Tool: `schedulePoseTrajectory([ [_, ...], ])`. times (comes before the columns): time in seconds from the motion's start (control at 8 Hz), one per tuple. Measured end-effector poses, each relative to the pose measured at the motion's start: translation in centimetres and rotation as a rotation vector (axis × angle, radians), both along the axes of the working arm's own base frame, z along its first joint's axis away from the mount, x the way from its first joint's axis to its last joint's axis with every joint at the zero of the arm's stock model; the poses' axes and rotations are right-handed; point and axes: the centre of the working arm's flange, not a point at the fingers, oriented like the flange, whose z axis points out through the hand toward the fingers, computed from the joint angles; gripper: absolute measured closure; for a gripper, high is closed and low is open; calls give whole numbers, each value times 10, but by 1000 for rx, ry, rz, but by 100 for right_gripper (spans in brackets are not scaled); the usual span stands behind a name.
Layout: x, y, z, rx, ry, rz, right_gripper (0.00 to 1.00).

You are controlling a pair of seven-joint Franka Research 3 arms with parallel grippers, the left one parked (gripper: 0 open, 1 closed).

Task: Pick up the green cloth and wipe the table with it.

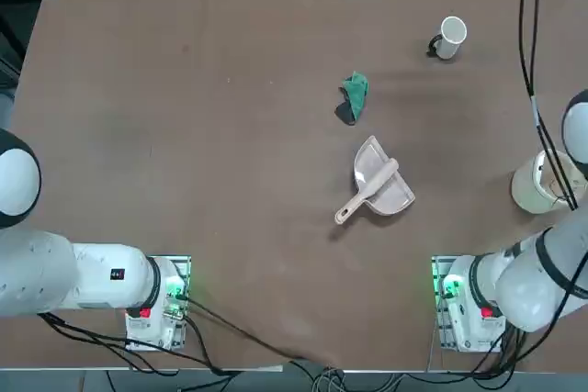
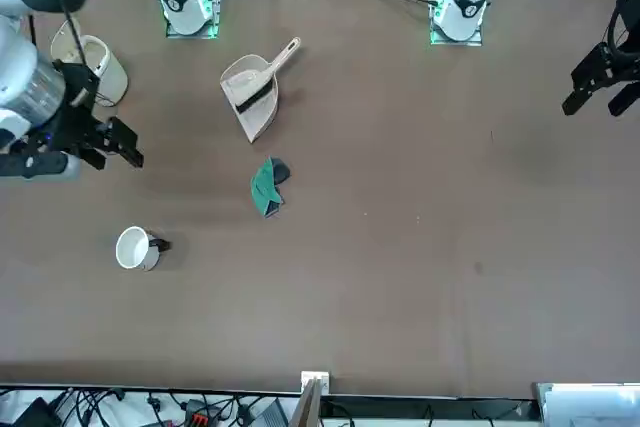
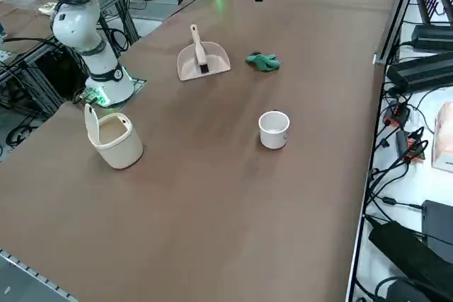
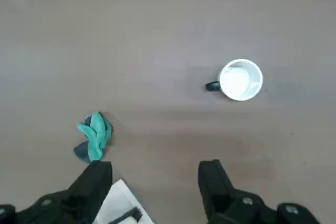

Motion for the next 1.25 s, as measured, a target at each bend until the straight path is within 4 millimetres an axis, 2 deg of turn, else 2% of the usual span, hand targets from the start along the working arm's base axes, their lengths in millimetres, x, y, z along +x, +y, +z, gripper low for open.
schedulePoseTrajectory([
  [0.25, -11, -25, 6, -3, 4, -4, 0],
  [0.38, -21, -31, 10, -17, 3, 8, 0],
  [0.88, -68, -37, 30, -25, -8, 31, 0],
  [1.25, -75, -46, 36, -26, -17, 36, 0],
])
